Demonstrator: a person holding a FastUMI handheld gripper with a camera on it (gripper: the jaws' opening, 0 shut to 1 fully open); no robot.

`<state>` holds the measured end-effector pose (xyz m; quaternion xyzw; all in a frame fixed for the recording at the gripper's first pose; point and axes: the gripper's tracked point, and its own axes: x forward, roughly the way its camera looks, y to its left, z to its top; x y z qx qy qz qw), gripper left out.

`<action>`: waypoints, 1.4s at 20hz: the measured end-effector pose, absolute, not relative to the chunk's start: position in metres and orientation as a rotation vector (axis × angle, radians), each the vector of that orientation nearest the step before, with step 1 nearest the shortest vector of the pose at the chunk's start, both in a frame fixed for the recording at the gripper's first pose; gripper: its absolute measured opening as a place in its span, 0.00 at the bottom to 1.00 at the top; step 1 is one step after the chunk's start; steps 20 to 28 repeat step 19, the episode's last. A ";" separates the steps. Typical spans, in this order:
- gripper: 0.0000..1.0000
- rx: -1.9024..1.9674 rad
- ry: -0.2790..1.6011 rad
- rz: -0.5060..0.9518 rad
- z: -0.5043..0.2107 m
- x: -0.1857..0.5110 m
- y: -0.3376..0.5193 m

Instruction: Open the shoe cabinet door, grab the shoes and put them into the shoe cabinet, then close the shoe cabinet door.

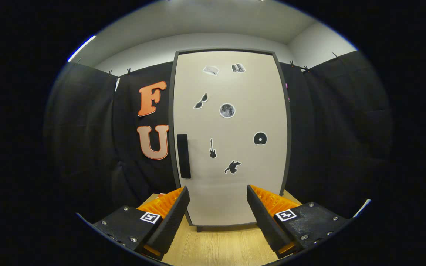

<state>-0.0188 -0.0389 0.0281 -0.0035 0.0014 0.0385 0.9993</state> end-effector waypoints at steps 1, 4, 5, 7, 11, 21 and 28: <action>0.97 -0.005 -0.005 0.067 0.032 -0.030 -0.043; 0.97 0.006 -0.008 0.046 0.039 -0.060 -0.052; 0.97 0.005 -0.016 0.040 0.041 -0.068 -0.053; 0.97 -0.004 -0.023 0.030 0.042 -0.080 -0.056; 0.97 -0.022 -0.029 0.010 0.042 -0.094 -0.059; 0.97 -0.030 -0.028 0.017 0.041 -0.105 -0.057; 0.97 -0.030 -0.028 0.017 0.041 -0.105 -0.057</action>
